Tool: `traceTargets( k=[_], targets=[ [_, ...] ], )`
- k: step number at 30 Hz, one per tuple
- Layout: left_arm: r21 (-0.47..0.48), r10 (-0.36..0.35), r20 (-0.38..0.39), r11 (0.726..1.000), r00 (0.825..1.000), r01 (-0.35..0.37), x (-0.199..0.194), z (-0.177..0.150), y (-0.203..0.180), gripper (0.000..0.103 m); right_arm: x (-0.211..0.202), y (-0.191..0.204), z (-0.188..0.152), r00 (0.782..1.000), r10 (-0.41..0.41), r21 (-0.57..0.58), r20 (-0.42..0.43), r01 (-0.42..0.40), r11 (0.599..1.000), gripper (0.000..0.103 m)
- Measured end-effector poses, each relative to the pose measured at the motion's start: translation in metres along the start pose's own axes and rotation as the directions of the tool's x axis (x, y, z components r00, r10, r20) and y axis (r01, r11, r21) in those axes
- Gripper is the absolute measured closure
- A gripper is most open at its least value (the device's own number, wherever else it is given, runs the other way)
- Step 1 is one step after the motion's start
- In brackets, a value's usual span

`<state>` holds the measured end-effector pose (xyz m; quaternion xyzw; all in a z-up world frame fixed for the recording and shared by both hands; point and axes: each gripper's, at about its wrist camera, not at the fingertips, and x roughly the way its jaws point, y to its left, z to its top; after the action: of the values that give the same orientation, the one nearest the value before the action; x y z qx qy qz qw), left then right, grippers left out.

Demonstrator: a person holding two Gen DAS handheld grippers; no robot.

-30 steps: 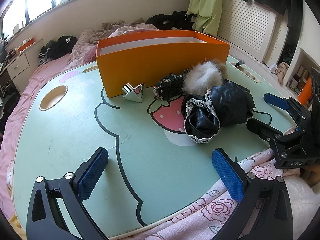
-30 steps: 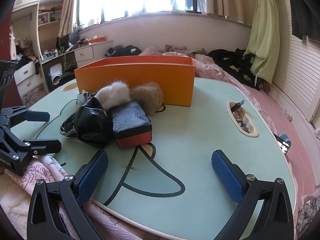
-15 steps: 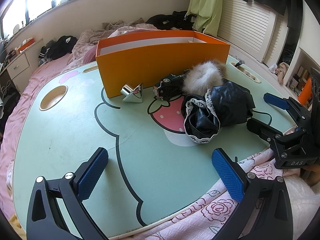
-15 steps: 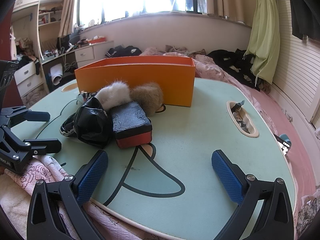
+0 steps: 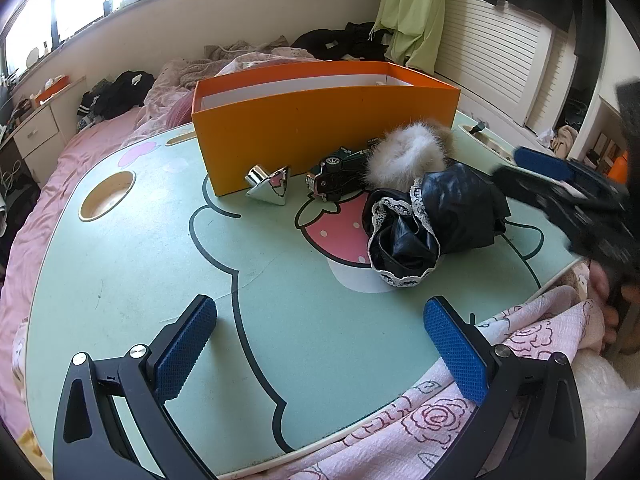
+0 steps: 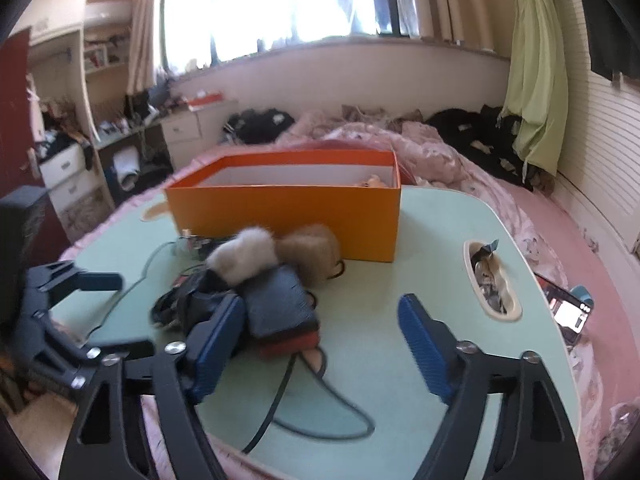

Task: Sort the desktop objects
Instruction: 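Grasp the black pouch with the left tool while the right tool grasps the black-red pouch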

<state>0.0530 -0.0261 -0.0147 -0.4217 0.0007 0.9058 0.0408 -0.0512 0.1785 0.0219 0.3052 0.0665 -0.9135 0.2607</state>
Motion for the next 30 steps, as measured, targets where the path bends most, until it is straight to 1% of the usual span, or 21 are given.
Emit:
traceTargets(
  k=[3, 7, 8, 12, 13, 15, 16, 17, 18, 20, 23, 26, 30],
  targets=[
    [0.0, 0.001, 0.0, 1.0, 1.0, -0.001, 0.0, 0.0, 0.0, 0.0, 0.013, 0.004, 0.01, 0.999, 0.025, -0.014, -0.045, -0.025, 1.0, 0.036],
    [0.0, 0.0, 0.0, 1.0, 1.0, 0.0, 0.0, 0.0, 0.0, 0.0, 0.021, 0.019, 0.02, 0.996, 0.012, -0.092, -0.087, -0.02, 0.996, 0.036],
    [0.0, 0.0, 0.0, 1.0, 1.0, 0.0, 0.0, 0.0, 0.0, 0.0, 0.022, 0.02, 0.02, 0.995, 0.014, -0.095, -0.1, -0.023, 0.995, 0.037],
    [0.0, 0.0, 0.001, 1.0, 1.0, 0.0, 0.0, 0.0, 0.001, 0.0, 0.03, 0.023, 0.023, 0.983, 0.079, -0.1, -0.168, -0.097, 0.99, 0.036],
    [0.0, 0.0, 0.0, 1.0, 1.0, 0.0, 0.0, 0.0, 0.001, 0.0, 0.033, 0.026, 0.021, 0.979, 0.081, -0.113, -0.186, -0.103, 0.988, 0.036],
    [0.0, 0.0, 0.001, 1.0, 1.0, 0.0, -0.001, 0.0, 0.001, 0.0, 0.043, 0.035, 0.012, 0.973, 0.048, -0.158, -0.226, -0.085, 0.984, 0.036],
    [0.001, 0.0, -0.001, 1.0, 1.0, 0.0, 0.0, 0.0, 0.001, 0.0, 0.047, 0.036, 0.008, 0.972, 0.043, -0.164, -0.232, -0.082, 0.983, 0.037],
    [0.001, 0.001, 0.0, 1.0, 1.0, -0.001, -0.001, -0.001, 0.001, 0.0, 0.048, 0.033, 0.007, 0.971, 0.081, -0.132, -0.226, -0.113, 0.985, 0.045],
    [0.0, 0.0, 0.0, 1.0, 1.0, 0.0, 0.0, -0.001, 0.001, 0.0, 0.046, 0.031, 0.007, 0.97, 0.099, -0.119, -0.22, -0.127, 0.985, 0.062],
    [-0.001, -0.001, 0.001, 1.0, 1.0, 0.001, 0.0, -0.001, 0.001, 0.0, 0.043, 0.029, 0.006, 0.973, 0.088, -0.124, -0.212, -0.116, 0.986, 0.062],
    [0.001, 0.001, 0.002, 1.0, 1.0, -0.001, -0.001, -0.001, 0.001, 0.0, 0.036, 0.024, -0.001, 0.979, 0.092, -0.101, -0.181, -0.112, 0.989, 0.062],
    [0.001, -0.002, 0.004, 1.0, 1.0, 0.002, -0.002, 0.001, 0.001, 0.0, 0.017, 0.014, -0.012, 0.986, 0.121, -0.058, -0.117, -0.128, 0.99, 0.062],
    [0.0, -0.058, 0.044, 0.998, 0.997, 0.058, -0.012, 0.007, -0.001, 0.0, 0.0, 0.003, -0.02, 0.99, 0.127, -0.003, -0.065, -0.127, 0.992, 0.062]
  ],
)
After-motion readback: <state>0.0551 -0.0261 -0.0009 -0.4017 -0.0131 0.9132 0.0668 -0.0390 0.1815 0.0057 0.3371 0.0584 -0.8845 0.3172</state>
